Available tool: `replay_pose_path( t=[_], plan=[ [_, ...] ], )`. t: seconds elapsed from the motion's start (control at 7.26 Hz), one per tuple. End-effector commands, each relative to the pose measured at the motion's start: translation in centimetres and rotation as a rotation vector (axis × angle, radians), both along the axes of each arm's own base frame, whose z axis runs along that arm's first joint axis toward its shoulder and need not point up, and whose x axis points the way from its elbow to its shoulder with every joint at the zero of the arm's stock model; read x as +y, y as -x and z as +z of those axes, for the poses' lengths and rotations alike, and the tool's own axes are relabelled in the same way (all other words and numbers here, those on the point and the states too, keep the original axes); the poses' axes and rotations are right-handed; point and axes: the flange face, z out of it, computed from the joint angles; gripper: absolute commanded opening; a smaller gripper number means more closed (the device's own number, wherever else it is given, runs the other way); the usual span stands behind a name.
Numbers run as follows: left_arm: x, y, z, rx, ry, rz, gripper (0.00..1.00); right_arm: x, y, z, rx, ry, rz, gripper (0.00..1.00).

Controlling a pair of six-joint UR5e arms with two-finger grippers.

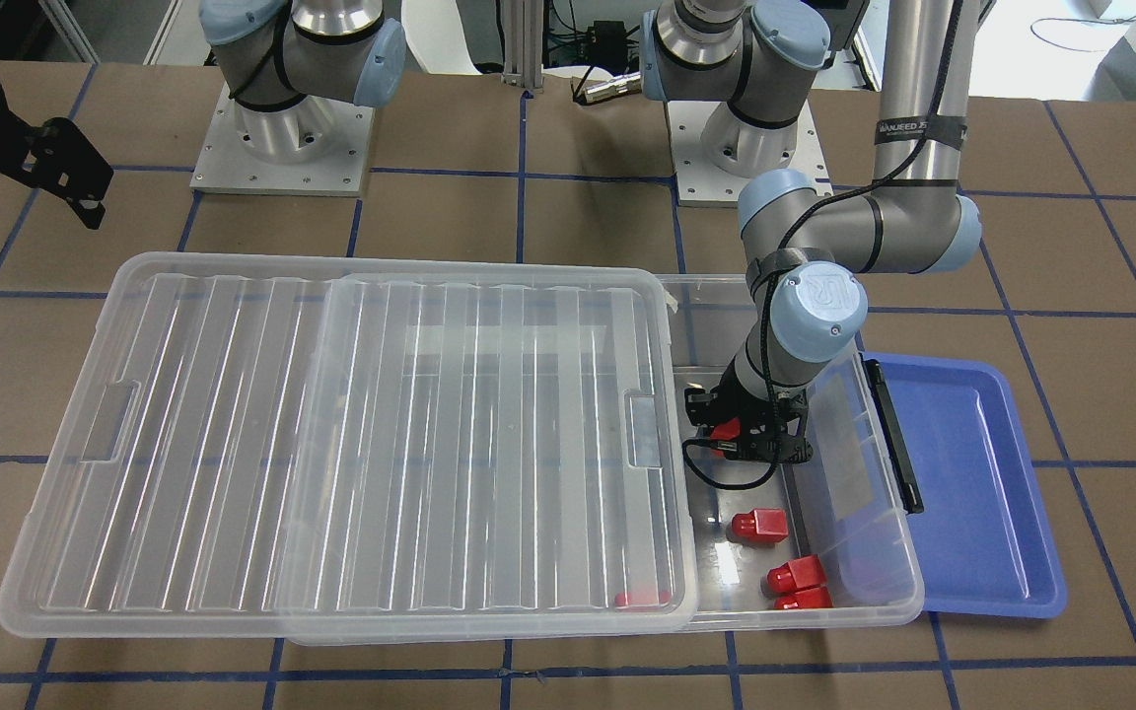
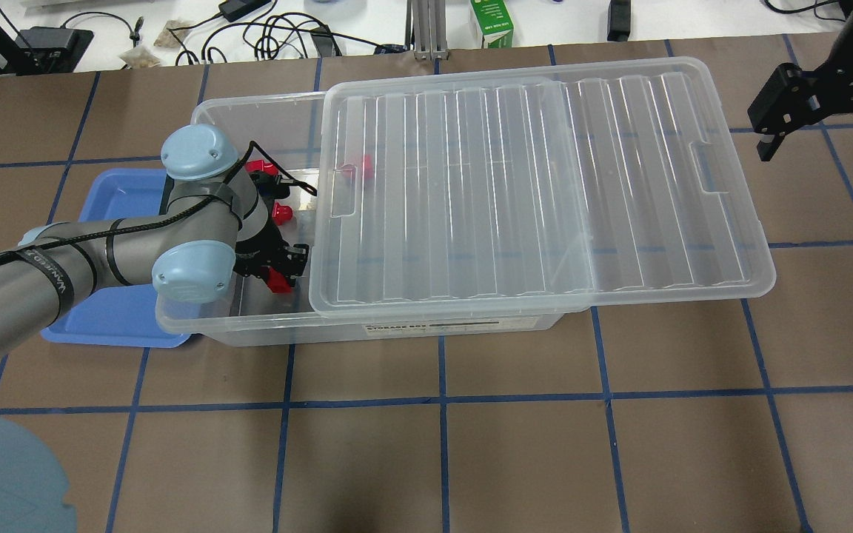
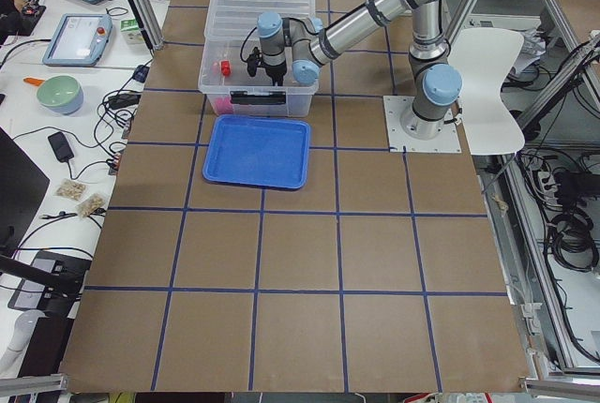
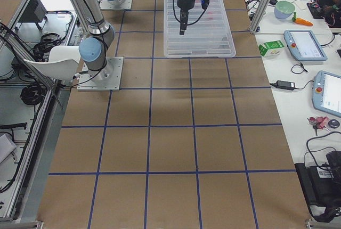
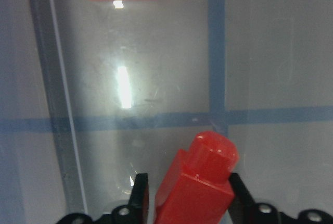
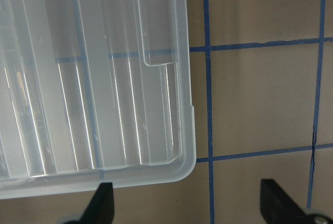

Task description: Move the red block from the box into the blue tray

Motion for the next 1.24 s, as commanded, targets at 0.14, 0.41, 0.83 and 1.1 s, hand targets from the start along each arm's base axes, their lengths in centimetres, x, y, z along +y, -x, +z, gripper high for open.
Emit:
replay_pose_path(
  t=[0.14, 0.41, 0.83, 1.1],
  plan=[
    [-0.4, 0.7, 3.2, 0.024, 0.045, 0.000, 0.05, 0.0, 0.0, -0.2, -0.002, -0.007, 0.000, 1.00],
    [-0.8, 0.7, 9.2, 0.021, 0.024, -0.001, 0.05, 0.0, 0.0, -0.2, -0.003, -0.007, 0.000, 1.00],
    [-1.9, -1.7, 19.5, -0.042, -0.013, 0.004, 0.05, 0.2, 0.0, -0.4, -0.002, -0.011, -0.014, 1.00],
    [-3.2, -7.3, 21.6, -0.056, -0.002, -0.005, 0.05, 0.1, -0.1, -0.5, -0.002, -0.012, -0.012, 1.00]
  ],
)
